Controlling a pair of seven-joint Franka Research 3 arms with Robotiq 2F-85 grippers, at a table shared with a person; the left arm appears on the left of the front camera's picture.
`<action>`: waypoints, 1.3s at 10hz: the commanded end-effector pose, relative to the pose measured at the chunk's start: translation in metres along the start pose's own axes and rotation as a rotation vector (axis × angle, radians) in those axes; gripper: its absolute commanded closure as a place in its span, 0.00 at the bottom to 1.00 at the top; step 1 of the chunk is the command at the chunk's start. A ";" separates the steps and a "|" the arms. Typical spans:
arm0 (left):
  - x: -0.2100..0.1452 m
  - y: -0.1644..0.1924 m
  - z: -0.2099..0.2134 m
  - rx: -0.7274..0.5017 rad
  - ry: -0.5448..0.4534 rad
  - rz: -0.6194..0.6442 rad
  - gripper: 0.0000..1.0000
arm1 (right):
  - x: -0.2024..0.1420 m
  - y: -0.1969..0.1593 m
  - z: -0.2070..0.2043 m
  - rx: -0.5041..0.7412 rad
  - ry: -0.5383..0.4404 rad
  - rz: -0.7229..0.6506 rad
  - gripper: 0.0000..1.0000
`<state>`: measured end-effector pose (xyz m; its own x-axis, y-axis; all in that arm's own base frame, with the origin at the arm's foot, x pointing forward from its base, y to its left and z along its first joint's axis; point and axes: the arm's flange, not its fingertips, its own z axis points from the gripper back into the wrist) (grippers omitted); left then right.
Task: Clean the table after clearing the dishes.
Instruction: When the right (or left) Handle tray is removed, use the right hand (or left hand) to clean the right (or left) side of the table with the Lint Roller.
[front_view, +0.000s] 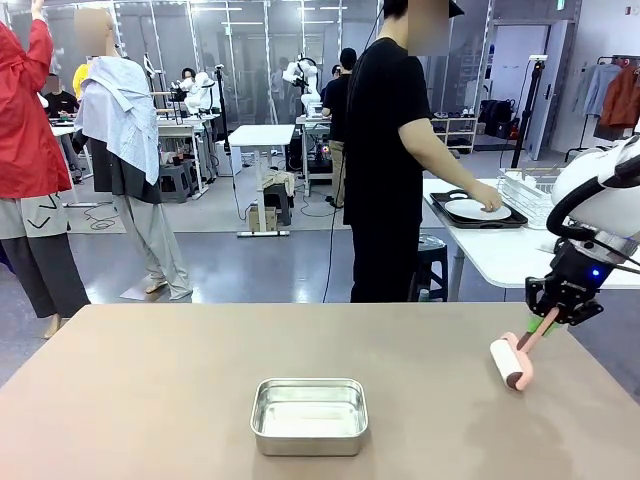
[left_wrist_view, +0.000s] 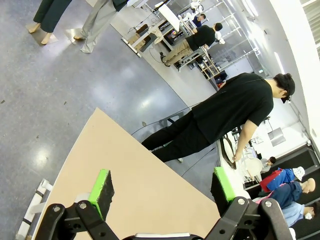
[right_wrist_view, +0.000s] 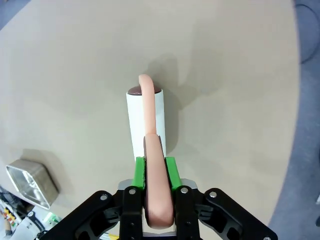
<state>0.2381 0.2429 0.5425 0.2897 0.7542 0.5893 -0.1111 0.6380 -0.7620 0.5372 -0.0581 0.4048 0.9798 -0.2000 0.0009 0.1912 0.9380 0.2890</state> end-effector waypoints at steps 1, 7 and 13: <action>0.000 -0.001 0.002 0.011 0.005 0.005 0.00 | 0.006 -0.026 -0.029 -0.249 0.027 -0.070 0.80; 0.000 -0.001 0.002 0.011 0.005 0.005 0.00 | 0.004 -0.028 -0.018 -0.370 0.042 -0.116 0.80; 0.000 -0.001 0.002 0.011 0.005 0.005 0.00 | -0.044 0.023 0.036 -0.425 -0.087 -0.043 0.80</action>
<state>0.2381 0.2429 0.5425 0.2897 0.7542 0.5893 -0.1110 0.6380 -0.7620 0.5166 -0.0494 0.4392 0.9744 -0.2204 0.0444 0.2236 0.9708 -0.0869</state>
